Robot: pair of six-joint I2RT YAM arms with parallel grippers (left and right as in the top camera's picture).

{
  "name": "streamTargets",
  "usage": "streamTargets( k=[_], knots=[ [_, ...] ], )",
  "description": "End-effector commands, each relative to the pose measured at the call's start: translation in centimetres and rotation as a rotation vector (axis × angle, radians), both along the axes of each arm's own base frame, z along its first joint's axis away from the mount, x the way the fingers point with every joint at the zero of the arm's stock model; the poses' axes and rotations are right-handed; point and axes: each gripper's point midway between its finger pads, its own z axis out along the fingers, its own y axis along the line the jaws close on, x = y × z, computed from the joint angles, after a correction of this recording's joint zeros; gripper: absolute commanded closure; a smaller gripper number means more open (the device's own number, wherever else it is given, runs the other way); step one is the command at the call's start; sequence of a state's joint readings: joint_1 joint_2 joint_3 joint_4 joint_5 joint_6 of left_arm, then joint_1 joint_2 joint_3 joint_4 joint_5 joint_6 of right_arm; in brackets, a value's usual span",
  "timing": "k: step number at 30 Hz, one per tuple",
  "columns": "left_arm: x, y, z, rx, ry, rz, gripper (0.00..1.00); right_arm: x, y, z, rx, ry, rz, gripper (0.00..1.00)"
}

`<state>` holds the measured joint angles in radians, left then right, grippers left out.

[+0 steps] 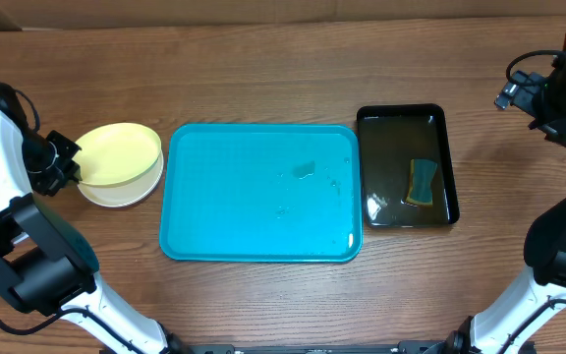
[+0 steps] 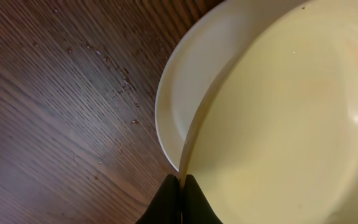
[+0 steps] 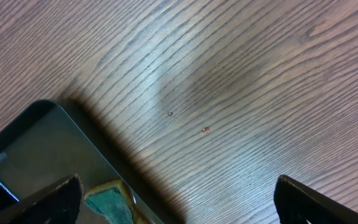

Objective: Clean dirty plates on tray and stack at the side
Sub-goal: 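Release the yellow plate and raise the left gripper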

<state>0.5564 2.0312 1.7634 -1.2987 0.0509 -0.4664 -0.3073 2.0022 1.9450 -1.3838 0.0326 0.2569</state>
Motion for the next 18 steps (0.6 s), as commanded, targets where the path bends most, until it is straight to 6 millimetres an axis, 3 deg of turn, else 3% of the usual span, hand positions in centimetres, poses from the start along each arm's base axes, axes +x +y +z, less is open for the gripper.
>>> streamTargets(
  k=[1,4,5,6,7,8,10,14,18],
  knots=[
    [-0.6,0.5,-0.8,0.024,0.030,0.019,0.95,0.3,-0.3,1.0,-0.013,-0.030,-0.002,0.00],
    [-0.9,1.1,-0.8,0.056,0.047,0.015,0.82,0.3,-0.3,1.0,-0.013,-0.030,-0.002,0.00],
    [-0.8,1.2,-0.8,0.061,0.047,0.015,0.55,0.3,-0.3,1.0,-0.013,-0.030,-0.002,0.00],
    [-0.8,1.2,-0.8,0.061,0.047,0.011,0.37,0.3,-0.3,1.0,-0.013,-0.030,-0.002,0.00],
    [-0.8,1.0,-0.8,0.053,0.043,0.008,0.21,0.3,-0.3,1.0,-0.013,-0.030,-0.002,0.00],
    [-0.6,0.7,-0.8,0.032,0.031,-0.003,0.13,0.3,-0.3,1.0,-0.013,-0.030,-0.002,0.00],
    [0.6,-0.9,-0.7,-0.052,-0.034,-0.075,0.11,0.3,-0.3,1.0,-0.013,-0.030,-0.002,0.00],
    [3.9,-6.0,0.6,-0.269,-0.247,-0.297,0.07,0.3,-0.3,1.0,-0.013,-0.030,-0.002,0.00],
    [5.6,-9.6,1.6,-0.354,-0.343,-0.434,0.04,0.3,-0.3,1.0,-0.013,-0.030,-0.002,0.00]
  ],
)
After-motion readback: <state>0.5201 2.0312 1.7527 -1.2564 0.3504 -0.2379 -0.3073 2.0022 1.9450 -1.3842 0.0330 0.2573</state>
